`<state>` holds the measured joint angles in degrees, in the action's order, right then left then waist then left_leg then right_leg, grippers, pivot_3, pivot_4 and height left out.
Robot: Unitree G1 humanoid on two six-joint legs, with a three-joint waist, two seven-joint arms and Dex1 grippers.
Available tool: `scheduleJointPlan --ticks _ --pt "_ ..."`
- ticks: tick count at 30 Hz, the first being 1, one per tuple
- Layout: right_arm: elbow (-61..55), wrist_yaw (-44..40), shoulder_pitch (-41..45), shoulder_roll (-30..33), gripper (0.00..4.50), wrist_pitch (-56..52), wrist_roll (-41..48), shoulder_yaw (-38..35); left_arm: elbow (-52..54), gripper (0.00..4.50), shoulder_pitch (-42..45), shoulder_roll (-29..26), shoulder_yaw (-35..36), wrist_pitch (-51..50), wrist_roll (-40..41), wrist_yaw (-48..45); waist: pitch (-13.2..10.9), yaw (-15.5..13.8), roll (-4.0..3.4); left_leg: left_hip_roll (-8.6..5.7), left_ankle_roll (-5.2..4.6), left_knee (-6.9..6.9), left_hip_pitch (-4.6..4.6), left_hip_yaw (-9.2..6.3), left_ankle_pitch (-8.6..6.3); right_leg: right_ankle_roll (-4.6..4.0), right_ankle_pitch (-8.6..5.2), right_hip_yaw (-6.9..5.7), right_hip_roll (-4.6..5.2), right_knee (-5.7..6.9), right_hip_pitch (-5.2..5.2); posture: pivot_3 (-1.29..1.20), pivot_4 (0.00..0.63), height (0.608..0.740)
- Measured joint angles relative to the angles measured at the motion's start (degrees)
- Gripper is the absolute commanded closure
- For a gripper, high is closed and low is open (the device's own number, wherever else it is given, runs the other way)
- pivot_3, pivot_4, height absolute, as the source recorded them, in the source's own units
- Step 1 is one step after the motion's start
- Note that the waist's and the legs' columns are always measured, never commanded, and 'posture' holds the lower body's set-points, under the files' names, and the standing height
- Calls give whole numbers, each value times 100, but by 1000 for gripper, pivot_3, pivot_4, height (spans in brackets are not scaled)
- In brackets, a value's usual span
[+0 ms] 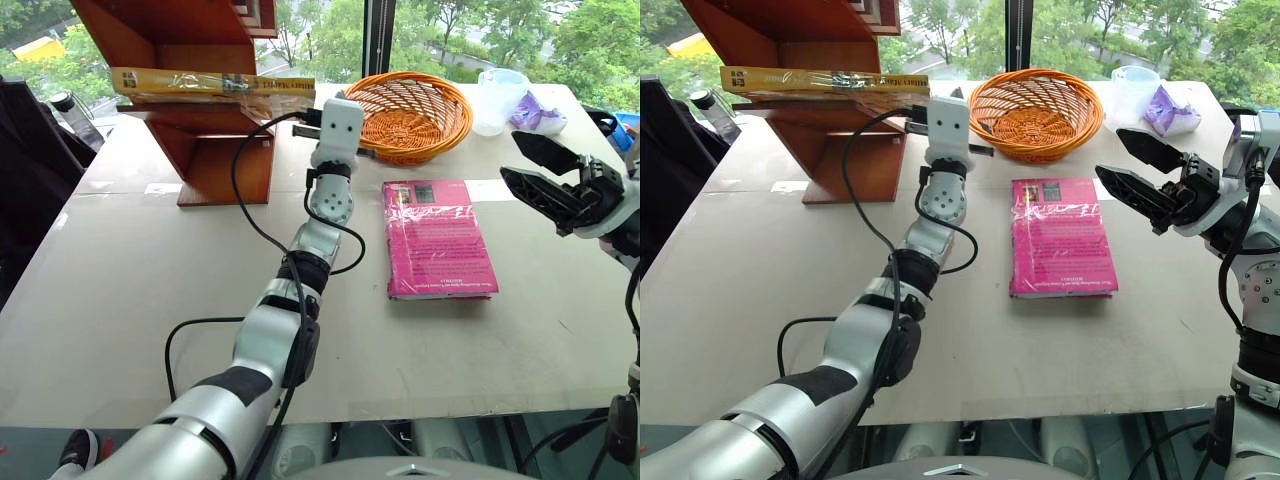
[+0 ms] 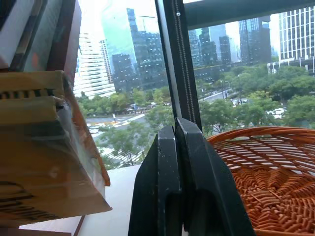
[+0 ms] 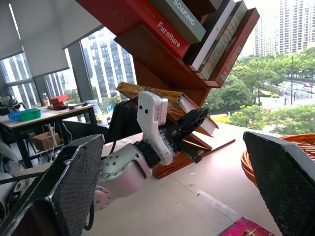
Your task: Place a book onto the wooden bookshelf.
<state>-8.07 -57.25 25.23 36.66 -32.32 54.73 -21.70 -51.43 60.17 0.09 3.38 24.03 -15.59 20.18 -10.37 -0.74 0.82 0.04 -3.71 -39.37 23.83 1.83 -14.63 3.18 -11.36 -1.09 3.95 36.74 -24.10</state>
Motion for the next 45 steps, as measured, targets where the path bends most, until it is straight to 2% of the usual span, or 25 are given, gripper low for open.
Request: scheduleJointPlan --ticks 4,9,19,23,26,27,29,31,32,36,37,39,40,41,43,45 --pt "-1 8 -17 3 0 1 0 0 -129 4479 45 -323 65 159 -10 602 0 -10 0 0 1 0 1 2 0 0 0 0 3 0 0 0 150 740" --pt "-79 20 -103 2 0 5 2 -1 -100 4479 -70 -307 59 235 9 912 0 43 0 2 2 4 -6 15 0 1 1 12 2 0 -2 0 150 740" --pt "-79 28 -141 -57 0 17 1 3 92 4479 -276 -301 44 141 413 292 0 -4 0 4 3 4 -3 19 0 0 1 13 0 3 -7 0 150 740" --pt "-93 36 -153 -121 0 22 -1 8 338 4479 -356 -265 48 -111 713 -307 0 -12 0 3 3 4 0 19 0 0 1 12 1 0 -7 0 150 740" --pt "-247 124 -226 -251 0 23 -2 67 1228 4479 -1085 -219 -205 -524 1021 -1305 1 -4 -2 3 3 6 -2 22 0 0 0 17 2 -2 -6 0 150 740" --pt "-254 132 -237 -255 0 23 -2 67 1266 4479 -1149 -217 -234 -562 1031 -1371 1 -2 -2 3 3 6 -2 23 0 0 0 17 2 -2 -7 0 150 740" --pt "-389 150 -435 -272 0 56 -42 97 2178 4479 -1993 -382 -516 -1226 1168 -2110 1 29 -2 6 4 10 -5 25 0 -1 -1 23 -1 -2 -8 0 150 740" --pt "-511 153 -769 -258 0 200 -293 172 3160 4479 -2808 -871 -607 -1984 1403 -2809 1 90 -2 17 5 17 -2 25 0 -3 -1 28 -4 1 -16 0 150 740" --pt "-548 151 -1068 -205 0 326 -525 235 3807 4479 -3310 -1294 -587 -2423 1575 -3216 1 120 -2 22 7 18 -4 25 -1 -4 -2 29 3 2 -17 0 150 740" --pt "-554 149 -1805 -179 0 671 -1108 325 5730 3265 -4454 -2384 -164 -3998 2361 -4248 -1 111 -8 24 10 15 -5 22 1 -13 -5 29 18 1 -18 0 150 740" --pt "-599 165 -2080 -176 0 894 -1302 297 6603 2802 -4993 -2793 -27 -4492 2848 -4688 3 106 -6 24 10 9 -8 22 0 -28 -15 31 23 1 -13 0 150 740" --pt "-558 245 -2444 -182 0 1158 -1599 272 7197 1949 -5589 -3075 233 -4901 3338 -5058 15 106 -7 24 13 10 -16 22 -1 -31 -16 40 37 -8 -1 0 150 740" --pt "-489 369 -2793 -194 0 1504 -1961 230 7665 1467 -6198 -3360 477 -5199 3785 -5415 23 113 -6 24 17 16 -15 21 -4 -32 -17 40 40 -15 -1 0 150 740" --pt "-284 477 -3178 -216 0 1829 -2341 208 7936 1007 -6747 -3533 714 -5448 4150 -5690 24 106 -7 24 36 17 -15 21 -15 -37 -21 39 44 -15 -2 0 150 740" --pt "-5 550 -3568 -261 0 2133 -2732 221 8038 26 -7139 -3568 856 -5618 4458 -5903 19 48 -22 21 37 16 -10 22 -15 -38 -21 36 49 -13 -7 0 150 740" --pt "38 526 -3776 -268 0 2322 -2855 222 8111 26 -7320 -3559 923 -5596 4508 -5940 23 22 -25 21 37 15 -17 22 -15 -38 -21 32 48 -11 -4 0 150 740"
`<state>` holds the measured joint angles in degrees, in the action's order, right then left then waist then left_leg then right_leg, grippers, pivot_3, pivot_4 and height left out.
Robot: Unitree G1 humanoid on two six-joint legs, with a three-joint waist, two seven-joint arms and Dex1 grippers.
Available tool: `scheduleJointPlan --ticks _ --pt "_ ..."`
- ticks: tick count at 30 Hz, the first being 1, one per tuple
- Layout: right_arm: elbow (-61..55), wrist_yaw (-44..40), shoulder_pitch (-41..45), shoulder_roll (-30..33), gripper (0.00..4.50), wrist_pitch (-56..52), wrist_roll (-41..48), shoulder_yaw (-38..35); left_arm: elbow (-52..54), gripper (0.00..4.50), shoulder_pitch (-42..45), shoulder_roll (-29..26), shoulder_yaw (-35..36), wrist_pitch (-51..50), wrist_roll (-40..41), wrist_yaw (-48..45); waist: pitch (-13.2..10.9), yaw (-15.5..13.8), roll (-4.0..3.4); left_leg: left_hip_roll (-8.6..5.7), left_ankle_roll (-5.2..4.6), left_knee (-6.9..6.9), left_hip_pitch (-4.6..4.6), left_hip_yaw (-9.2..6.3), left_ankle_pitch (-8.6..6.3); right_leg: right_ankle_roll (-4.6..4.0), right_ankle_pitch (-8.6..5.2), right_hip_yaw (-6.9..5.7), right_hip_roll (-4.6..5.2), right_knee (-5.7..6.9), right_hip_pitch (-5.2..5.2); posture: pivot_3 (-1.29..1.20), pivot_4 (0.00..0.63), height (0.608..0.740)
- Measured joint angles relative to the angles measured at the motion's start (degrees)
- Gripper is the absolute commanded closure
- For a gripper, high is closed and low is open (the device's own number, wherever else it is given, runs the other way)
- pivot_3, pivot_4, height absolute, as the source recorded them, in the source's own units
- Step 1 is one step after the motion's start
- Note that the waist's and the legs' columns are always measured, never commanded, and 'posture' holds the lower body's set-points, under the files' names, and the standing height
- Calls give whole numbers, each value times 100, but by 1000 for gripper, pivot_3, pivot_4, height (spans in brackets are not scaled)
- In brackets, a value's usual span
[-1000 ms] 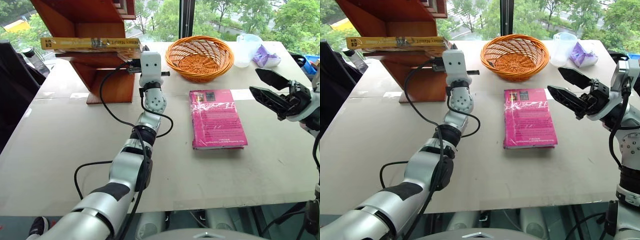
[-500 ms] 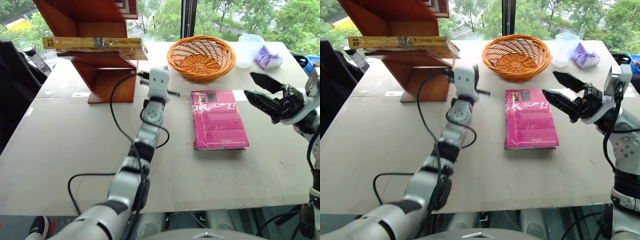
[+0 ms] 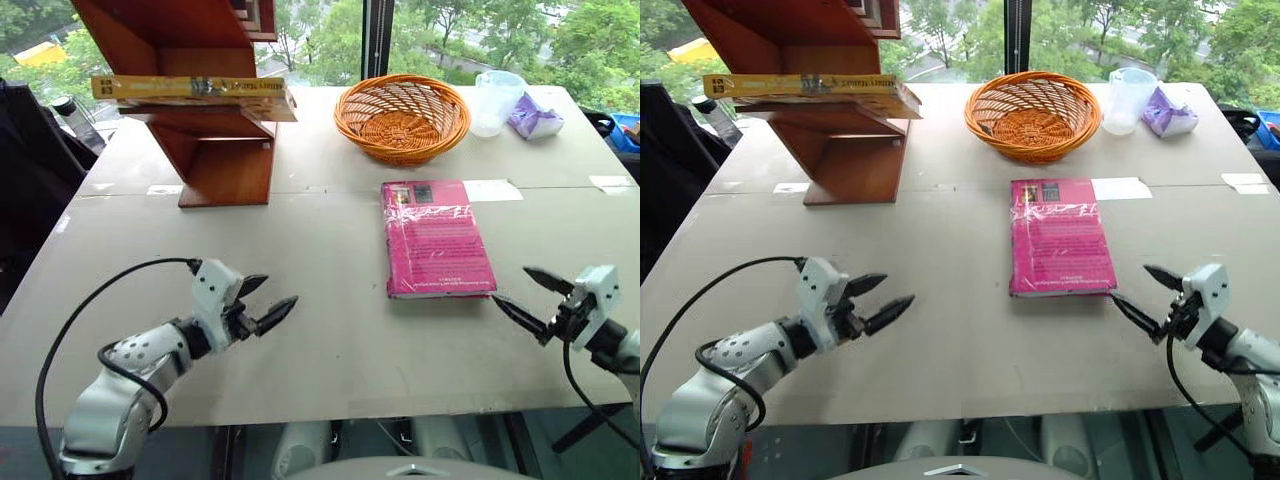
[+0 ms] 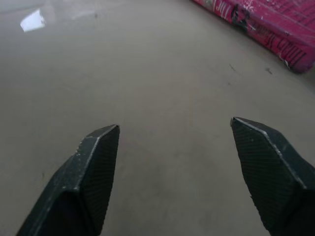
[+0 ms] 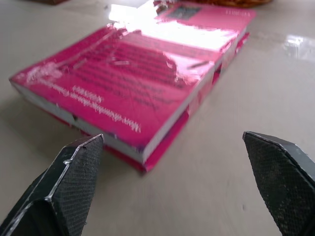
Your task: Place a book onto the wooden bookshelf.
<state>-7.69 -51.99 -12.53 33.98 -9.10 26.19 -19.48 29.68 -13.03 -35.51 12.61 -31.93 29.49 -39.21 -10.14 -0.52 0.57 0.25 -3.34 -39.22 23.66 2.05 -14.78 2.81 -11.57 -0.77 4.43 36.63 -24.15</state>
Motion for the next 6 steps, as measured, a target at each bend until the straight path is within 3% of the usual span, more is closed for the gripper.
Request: scheduleJointPlan --ticks 6 --pt "564 -39 -132 -135 0 683 -131 -26 -6 26 -184 127 -27 224 -146 110 8 -14 -2 5 -2 -1 -5 4 1 13 -8 -4 -22 2 -1 0 150 740"
